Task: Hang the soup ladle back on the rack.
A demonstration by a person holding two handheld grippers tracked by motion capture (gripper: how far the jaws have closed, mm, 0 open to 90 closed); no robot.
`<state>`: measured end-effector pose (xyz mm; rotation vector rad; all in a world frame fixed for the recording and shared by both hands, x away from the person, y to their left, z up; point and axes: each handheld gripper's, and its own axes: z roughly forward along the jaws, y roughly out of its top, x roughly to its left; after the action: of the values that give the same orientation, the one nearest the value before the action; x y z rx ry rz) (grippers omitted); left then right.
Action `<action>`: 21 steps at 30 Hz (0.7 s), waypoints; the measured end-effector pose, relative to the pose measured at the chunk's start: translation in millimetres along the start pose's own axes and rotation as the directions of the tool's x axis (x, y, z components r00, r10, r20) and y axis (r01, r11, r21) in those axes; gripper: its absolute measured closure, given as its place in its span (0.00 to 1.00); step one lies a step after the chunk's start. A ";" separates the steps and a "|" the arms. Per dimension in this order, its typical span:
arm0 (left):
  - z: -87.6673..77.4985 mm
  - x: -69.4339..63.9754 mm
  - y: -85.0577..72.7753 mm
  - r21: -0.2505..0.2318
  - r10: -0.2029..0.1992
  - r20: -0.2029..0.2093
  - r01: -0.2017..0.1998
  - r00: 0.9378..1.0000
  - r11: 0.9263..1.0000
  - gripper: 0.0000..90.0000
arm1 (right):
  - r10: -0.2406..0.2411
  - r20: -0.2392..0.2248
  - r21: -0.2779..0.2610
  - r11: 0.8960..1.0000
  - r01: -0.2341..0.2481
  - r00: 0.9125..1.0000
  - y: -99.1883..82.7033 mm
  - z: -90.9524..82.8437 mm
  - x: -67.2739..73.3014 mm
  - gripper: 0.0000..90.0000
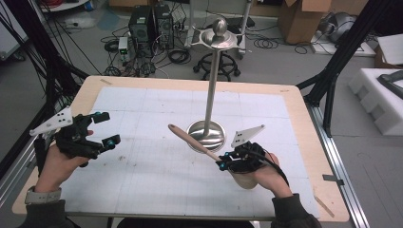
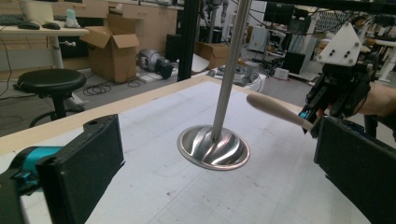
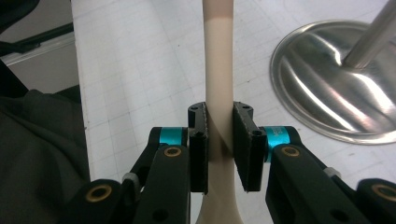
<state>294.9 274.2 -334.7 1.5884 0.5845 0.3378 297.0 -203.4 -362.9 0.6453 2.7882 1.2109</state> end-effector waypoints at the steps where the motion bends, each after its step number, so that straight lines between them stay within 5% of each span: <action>1: 0.4 0.1 -0.2 0.003 0.001 -0.001 -0.001 1.000 1.000 0.02 | 0.002 0.002 -0.004 1.000 -0.002 1.000 -0.3 -2.5 -0.6 0.87; 21: -1.8 3.4 -4.0 0.017 -0.006 -0.012 0.007 1.000 1.000 0.02 | 0.004 0.062 -0.116 0.993 0.004 0.998 -7.6 -50.6 -12.3 0.87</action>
<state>296.0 277.7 -338.9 1.6015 0.6027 0.3382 295.8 -247.8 -334.8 0.6621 2.6443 1.3173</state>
